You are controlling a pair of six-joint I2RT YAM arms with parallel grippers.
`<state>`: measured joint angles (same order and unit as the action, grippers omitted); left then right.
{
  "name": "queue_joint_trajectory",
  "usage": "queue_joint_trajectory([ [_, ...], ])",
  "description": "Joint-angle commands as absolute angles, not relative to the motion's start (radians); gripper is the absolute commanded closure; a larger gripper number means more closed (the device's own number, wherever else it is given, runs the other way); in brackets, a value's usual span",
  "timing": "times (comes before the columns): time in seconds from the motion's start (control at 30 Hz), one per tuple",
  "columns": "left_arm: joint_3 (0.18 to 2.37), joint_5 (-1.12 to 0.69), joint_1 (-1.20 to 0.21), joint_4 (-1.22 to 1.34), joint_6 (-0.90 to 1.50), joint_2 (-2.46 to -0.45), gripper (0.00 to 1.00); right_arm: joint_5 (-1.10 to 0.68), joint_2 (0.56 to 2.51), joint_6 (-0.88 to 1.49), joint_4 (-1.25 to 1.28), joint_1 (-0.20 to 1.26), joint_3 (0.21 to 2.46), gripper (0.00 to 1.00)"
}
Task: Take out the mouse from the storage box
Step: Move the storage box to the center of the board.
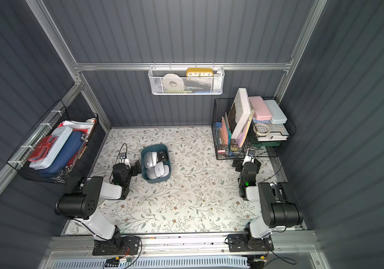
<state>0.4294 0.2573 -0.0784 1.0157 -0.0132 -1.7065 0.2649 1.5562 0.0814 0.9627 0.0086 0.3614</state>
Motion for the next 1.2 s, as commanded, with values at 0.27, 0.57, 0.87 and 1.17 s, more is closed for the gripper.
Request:
queue_joint_trajectory([
  [0.27, 0.448, 0.245, -0.076, 1.005, -0.001, -1.704, 0.01, 0.258, 1.566, 0.081, 0.986, 0.007, 0.359, 0.01],
  [0.57, 0.456, 0.223, -0.057, 0.982, 0.012, -1.703, 0.01, 0.258, 1.563, 0.081, 0.989, 0.007, 0.357, 0.01],
  [0.87, 0.548, 0.465, -0.118, 0.6, 0.0, -1.395, 0.01, 0.343, 1.293, -0.021, 0.847, 0.113, 0.287, 0.01],
  [1.17, 0.719, 0.362, -0.186, 0.174, 0.327, -1.138, 0.01, 0.362, 0.749, 0.159, 0.201, 0.21, 0.442, 0.01],
])
